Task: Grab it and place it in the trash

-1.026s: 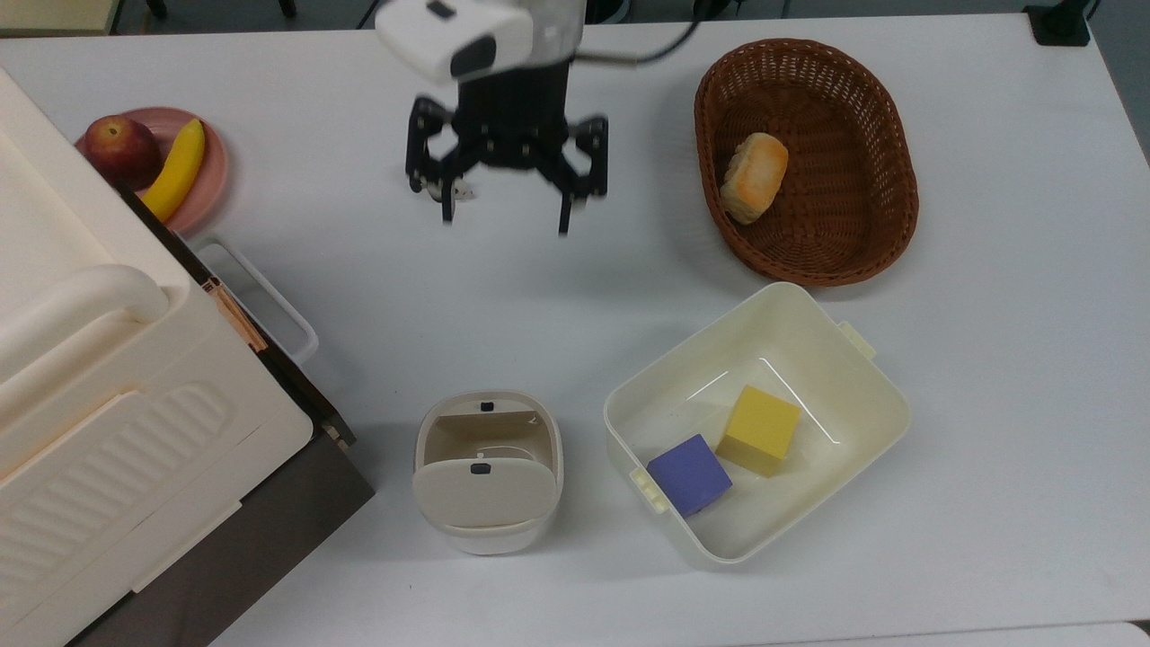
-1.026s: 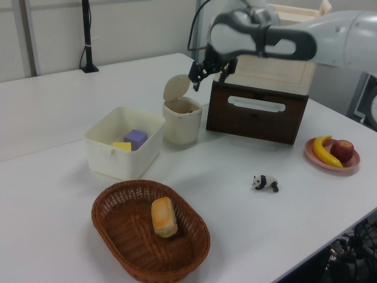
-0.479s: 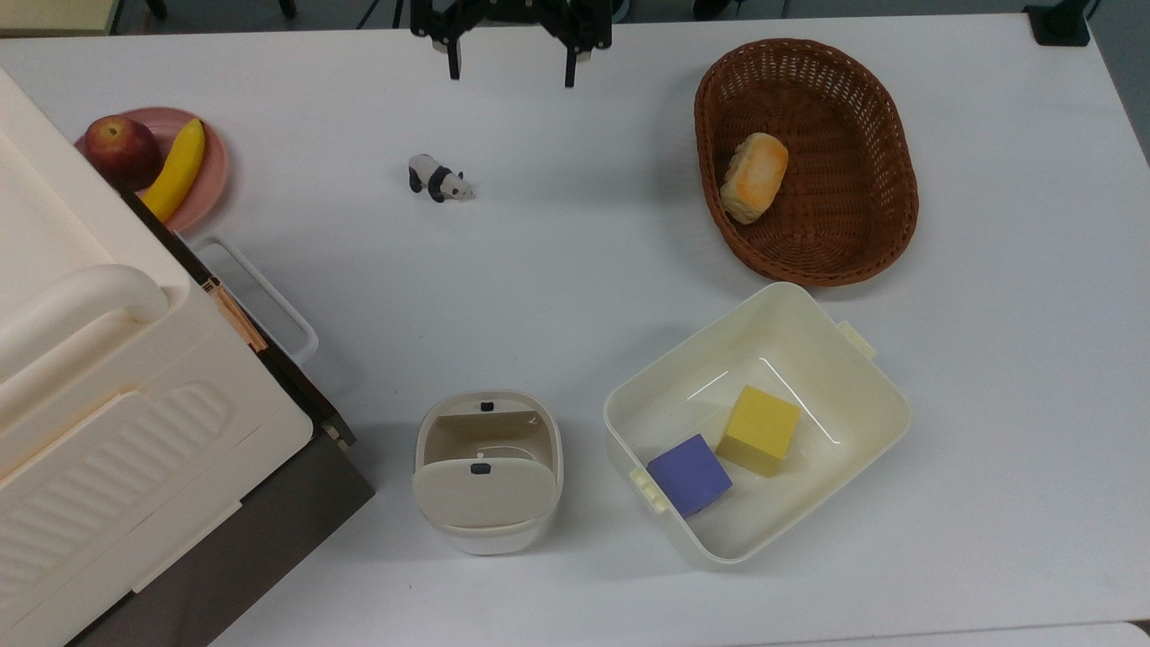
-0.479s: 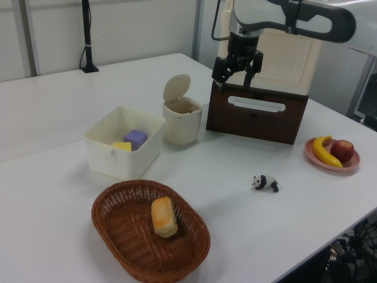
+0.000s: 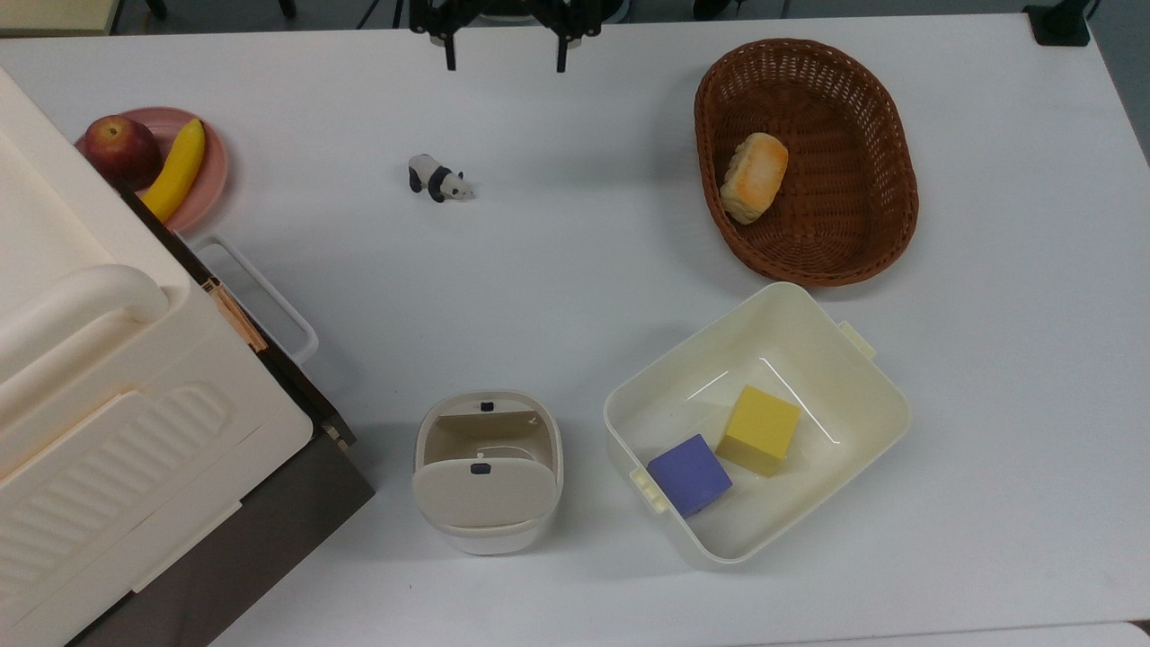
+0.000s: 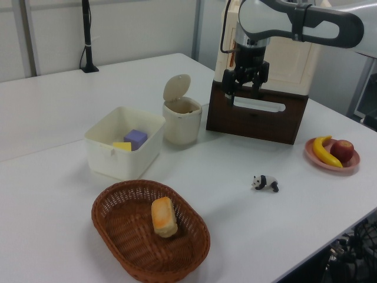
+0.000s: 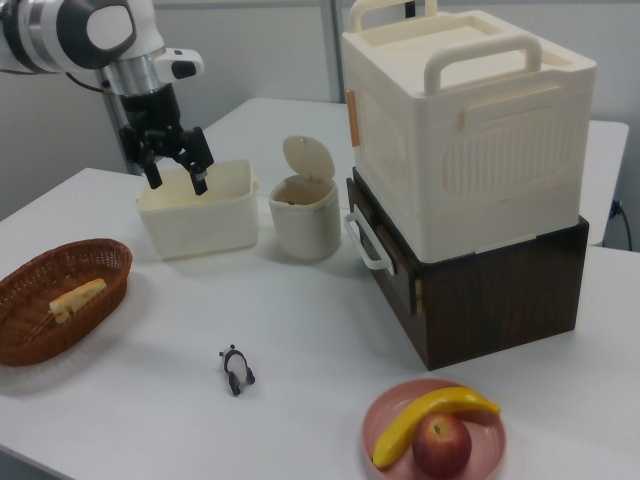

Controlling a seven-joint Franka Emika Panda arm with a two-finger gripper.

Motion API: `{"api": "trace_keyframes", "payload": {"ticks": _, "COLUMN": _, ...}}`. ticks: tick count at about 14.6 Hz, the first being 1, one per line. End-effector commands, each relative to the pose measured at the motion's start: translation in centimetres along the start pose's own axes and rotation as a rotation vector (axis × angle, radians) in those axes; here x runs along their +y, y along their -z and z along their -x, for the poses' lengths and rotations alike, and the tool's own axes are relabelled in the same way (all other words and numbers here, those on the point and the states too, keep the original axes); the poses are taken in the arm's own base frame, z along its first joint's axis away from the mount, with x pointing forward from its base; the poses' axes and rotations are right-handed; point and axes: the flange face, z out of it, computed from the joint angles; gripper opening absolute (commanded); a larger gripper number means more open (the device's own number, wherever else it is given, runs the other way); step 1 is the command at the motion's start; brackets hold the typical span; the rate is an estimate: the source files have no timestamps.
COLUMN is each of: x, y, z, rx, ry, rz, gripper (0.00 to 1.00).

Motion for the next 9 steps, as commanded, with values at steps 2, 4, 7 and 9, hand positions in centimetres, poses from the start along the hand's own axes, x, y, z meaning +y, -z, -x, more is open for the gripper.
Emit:
{"api": "trace_keyframes", "payload": {"ticks": 2, "x": 4.6, "y": 2.2, "z": 0.4, "rx": 0.125, "ry": -0.082, "rz": -0.027, "gripper": 1.00}}
{"api": "trace_keyframes", "payload": {"ticks": 4, "x": 5.0, "y": 2.4, "z": 0.5, "rx": 0.120, "ry": -0.096, "rz": -0.027, "gripper": 1.00}}
{"api": "trace_keyframes", "payload": {"ticks": 7, "x": 4.0, "y": 1.9, "z": 0.9, "rx": 0.070, "ry": -0.122, "rz": -0.029, "gripper": 1.00}}
{"api": "trace_keyframes", "payload": {"ticks": 9, "x": 3.1, "y": 1.5, "z": 1.1, "rx": 0.037, "ry": -0.106, "rz": -0.028, "gripper": 1.00}}
